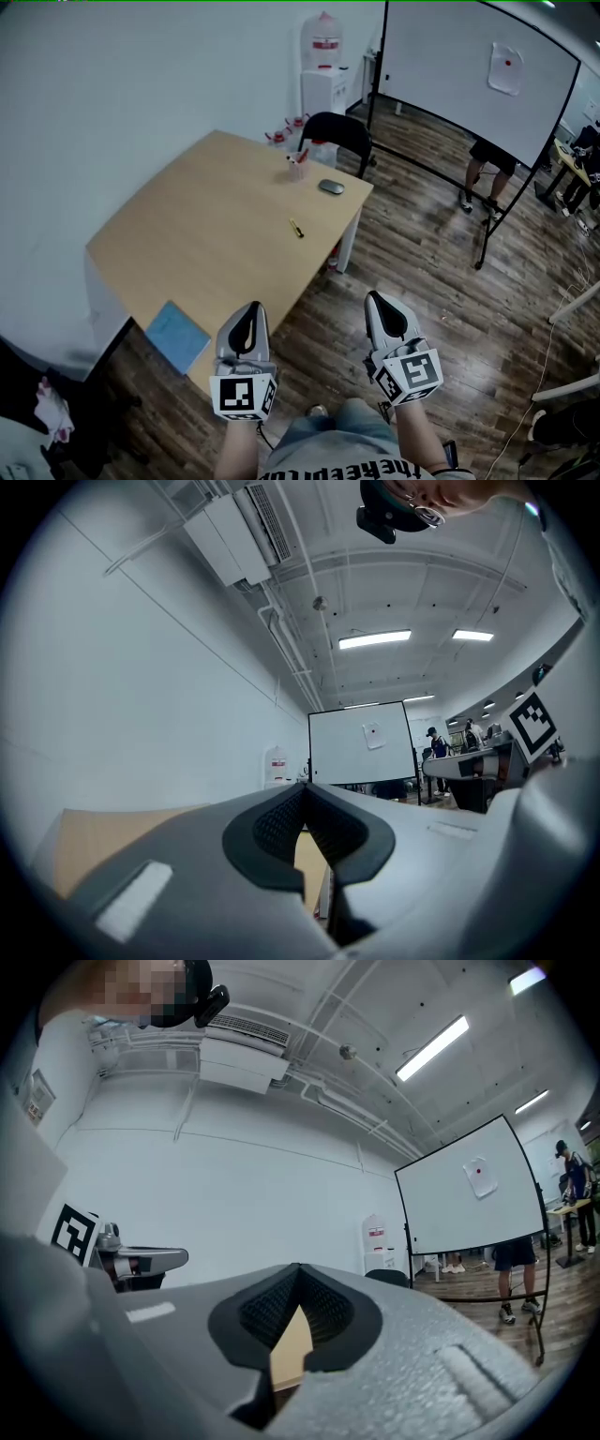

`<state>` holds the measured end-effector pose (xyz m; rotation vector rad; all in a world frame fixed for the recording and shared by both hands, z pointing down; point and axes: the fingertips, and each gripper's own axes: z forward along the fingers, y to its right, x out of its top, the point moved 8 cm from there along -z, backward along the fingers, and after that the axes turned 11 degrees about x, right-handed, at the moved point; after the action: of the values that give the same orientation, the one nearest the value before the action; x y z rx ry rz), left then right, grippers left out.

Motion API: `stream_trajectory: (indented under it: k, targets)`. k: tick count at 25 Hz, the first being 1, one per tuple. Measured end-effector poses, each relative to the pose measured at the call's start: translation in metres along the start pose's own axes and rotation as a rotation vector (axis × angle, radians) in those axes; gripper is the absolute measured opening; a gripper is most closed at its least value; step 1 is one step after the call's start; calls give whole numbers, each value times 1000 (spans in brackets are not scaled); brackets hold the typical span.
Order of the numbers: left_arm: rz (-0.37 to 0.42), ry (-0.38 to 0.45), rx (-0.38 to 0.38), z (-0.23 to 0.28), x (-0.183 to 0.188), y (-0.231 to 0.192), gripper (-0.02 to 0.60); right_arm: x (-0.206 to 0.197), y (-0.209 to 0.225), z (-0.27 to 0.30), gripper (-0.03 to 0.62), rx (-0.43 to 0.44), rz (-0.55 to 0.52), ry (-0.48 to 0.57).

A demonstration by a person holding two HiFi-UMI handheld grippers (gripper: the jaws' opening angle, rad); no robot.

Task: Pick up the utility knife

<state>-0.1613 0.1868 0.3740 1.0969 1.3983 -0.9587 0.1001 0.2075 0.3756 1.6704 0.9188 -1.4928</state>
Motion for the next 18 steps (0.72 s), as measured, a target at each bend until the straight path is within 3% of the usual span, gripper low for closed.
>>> stream_trajectory:
  k: [8,18]
  targets:
    - [-7,-11,-4,21,-4,0,20,-3,14,13,2,-9,0,-17]
    - [6,4,30,73,-3,0,20,2,54,62,2,40,-16,0]
